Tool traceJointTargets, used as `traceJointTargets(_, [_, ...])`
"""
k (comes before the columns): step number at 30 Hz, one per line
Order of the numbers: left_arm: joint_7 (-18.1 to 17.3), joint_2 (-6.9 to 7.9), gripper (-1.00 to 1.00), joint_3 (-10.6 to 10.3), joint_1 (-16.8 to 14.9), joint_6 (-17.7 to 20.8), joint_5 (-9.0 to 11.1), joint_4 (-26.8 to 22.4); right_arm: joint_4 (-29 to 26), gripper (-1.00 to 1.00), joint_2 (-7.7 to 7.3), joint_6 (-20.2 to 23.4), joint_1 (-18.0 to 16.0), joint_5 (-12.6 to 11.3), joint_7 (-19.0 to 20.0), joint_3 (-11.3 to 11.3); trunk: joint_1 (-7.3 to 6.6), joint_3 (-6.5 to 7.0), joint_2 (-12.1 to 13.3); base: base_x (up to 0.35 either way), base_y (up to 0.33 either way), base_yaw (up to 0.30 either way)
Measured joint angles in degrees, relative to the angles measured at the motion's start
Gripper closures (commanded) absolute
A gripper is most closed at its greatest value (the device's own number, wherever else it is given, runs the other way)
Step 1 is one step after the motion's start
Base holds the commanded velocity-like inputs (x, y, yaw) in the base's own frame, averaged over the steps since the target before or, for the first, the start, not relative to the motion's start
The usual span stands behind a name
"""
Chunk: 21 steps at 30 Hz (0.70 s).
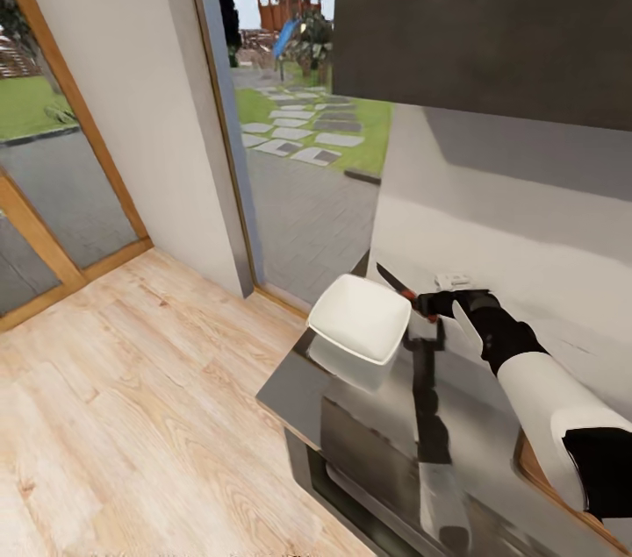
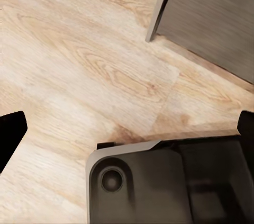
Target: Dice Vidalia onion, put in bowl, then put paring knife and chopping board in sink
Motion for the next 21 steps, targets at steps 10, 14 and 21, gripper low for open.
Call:
traceJointTargets(10, [0.00,-0.07,-1.00,-0.01,-0.01,0.00,-0.81,0.09,-0.01,-1.00,0.00,0.01,0.02,-0.05,0.04,0.00,0.00,-0.47,0.00,0.000,-0.020,0.092])
traceJointTargets(14, [0.00,-0.10,-1.00,-0.01,-0.01,0.00,-2.22,0.10,-0.01,-1.00,0.00,0.02,0.05,-0.06,0.04,0.00,0.00,-0.50,0.00,0.000,-0.066,0.013])
traceJointTargets(21, [0.05,-0.25,-1.00,-0.01,-0.01,-0.01,-3.19,0.11,-0.01,-1.00,0.00,0.01,0.05,-0.08,0.03,0.01,0.00,-0.51,0.00,0.000,-0.035,0.002])
